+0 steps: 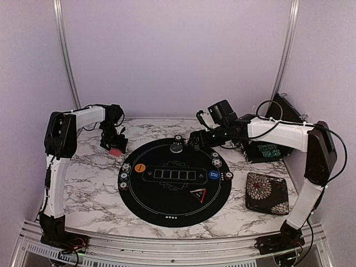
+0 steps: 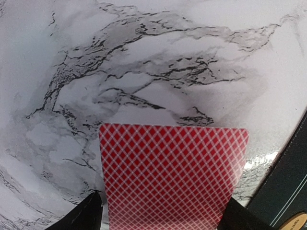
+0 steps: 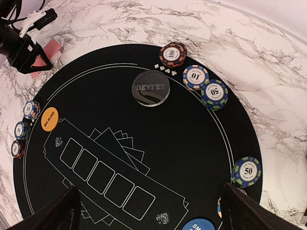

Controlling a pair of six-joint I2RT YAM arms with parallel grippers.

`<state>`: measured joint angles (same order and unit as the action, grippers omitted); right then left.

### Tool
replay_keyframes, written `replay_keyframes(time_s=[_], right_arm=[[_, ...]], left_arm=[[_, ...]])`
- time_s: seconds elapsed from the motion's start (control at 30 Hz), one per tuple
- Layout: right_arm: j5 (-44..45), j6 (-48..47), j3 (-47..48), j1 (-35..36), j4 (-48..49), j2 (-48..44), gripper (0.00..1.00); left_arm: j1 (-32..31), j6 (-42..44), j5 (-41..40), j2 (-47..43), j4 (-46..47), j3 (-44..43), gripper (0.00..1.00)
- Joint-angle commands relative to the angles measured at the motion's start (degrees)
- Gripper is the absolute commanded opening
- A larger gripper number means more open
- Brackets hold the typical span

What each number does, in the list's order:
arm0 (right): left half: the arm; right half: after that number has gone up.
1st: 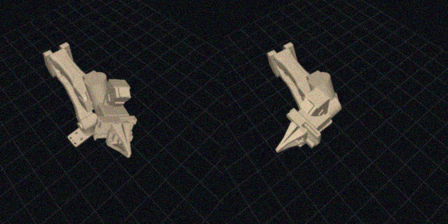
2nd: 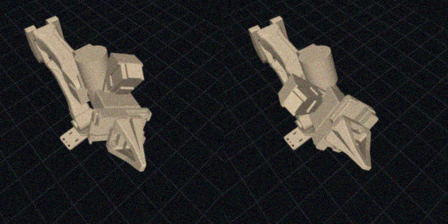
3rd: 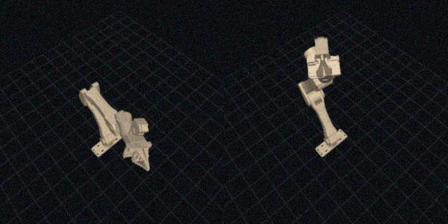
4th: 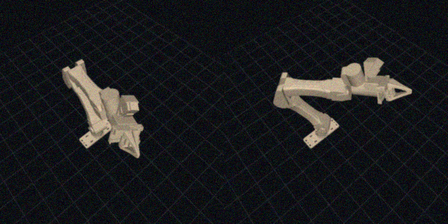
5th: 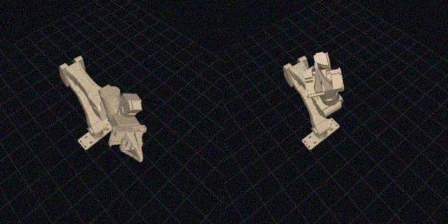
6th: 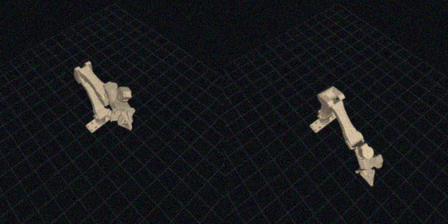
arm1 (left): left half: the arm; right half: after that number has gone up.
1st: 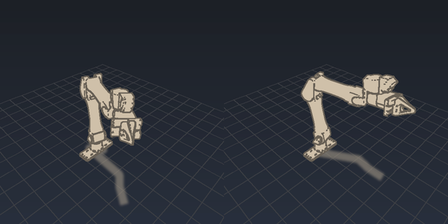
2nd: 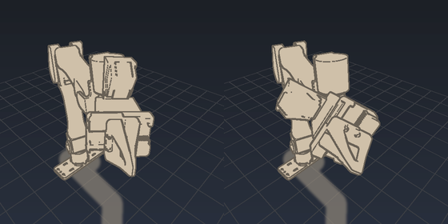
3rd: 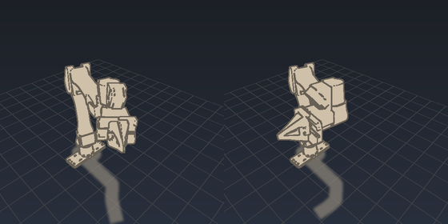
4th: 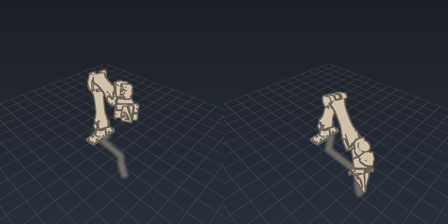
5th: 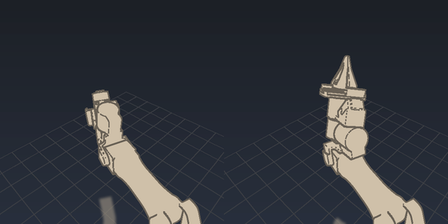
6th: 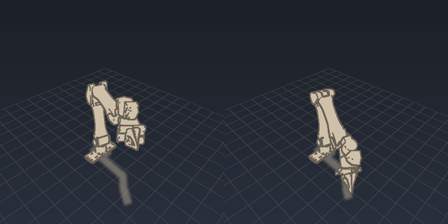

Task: Distribute texas hold em gaming equipment
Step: Pick up the face-down deck piles from the center of the board.

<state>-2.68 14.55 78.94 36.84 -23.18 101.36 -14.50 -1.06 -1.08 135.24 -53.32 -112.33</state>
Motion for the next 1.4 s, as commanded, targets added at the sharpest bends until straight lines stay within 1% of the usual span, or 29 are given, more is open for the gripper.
replay_keyframes(time_s=[0.0,0.17,0.27,0.43,0.57,0.83,1.2,1.37], right_arm=[[-0.66,-0.64,1.01,-0.42,0.15,-0.02,0.99],[-0.82,-0.75,0.96,-0.41,0.15,0.04,0.98],[-0.85,-0.81,0.98,-0.44,0.23,0.06,0.99],[-0.84,-0.81,0.72,-0.42,0.32,-0.01,0.99],[-0.93,-0.92,0.71,-0.37,0.24,-0.08,0.98],[-1.01,-1.09,0.7,-0.41,0.37,-0.07,0.98],[-1.23,-0.96,0.01,-0.42,0.59,-0.49,0.98],[-1.04,-0.92,-0.49,-0.39,0.68,-0.88,0.98]], left_arm=[[0.35,0.71,-0.33,-0.94,-4.2,1.33,0.82],[0.36,0.8,0.44,-1.12,-4.21,1.95,0.82],[0.35,0.8,0.82,-1.13,-4.33,2.07,0.88],[0.35,0.8,0.82,-1.53,-4.34,2.25,0.88],[0.35,2.47,0.82,-1.73,-4.47,2.71,0.85],[0.14,3.16,0.82,-0.93,-4.55,3.47,0.78],[-0.66,3.75,0.82,1.48,-4.49,2.21,0.76],[-0.68,3.95,0.82,1.95,-4.46,2.02,0.71]])
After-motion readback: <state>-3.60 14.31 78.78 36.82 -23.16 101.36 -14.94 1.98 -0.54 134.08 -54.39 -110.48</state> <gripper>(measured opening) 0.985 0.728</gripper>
